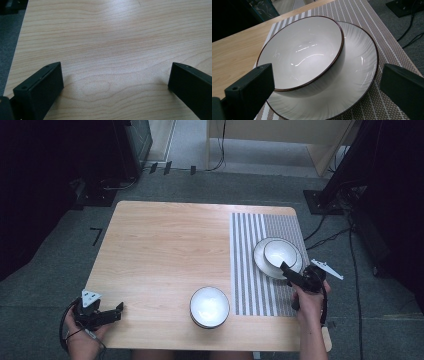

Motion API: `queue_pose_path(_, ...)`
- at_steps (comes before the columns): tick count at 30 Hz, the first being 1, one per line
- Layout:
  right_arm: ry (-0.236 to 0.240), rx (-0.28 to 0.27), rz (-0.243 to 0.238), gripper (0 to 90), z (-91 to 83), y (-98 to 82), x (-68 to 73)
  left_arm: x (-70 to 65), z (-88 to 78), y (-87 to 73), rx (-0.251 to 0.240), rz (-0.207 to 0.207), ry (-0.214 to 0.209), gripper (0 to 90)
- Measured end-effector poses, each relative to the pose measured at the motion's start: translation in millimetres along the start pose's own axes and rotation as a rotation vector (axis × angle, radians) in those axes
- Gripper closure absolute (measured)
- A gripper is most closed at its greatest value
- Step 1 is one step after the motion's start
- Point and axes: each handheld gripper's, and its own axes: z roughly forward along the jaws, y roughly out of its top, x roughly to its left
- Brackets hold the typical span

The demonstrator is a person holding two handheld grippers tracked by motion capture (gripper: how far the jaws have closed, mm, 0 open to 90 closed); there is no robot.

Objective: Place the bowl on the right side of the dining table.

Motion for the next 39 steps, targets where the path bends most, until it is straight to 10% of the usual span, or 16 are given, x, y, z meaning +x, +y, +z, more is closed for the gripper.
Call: queue_pose_path(39,-0.011,0.003,-0.020,0.0,-24.1,-11.6,-4.5,0.0,0.0,-0.1,0.000,0.000,0.000,0.0)
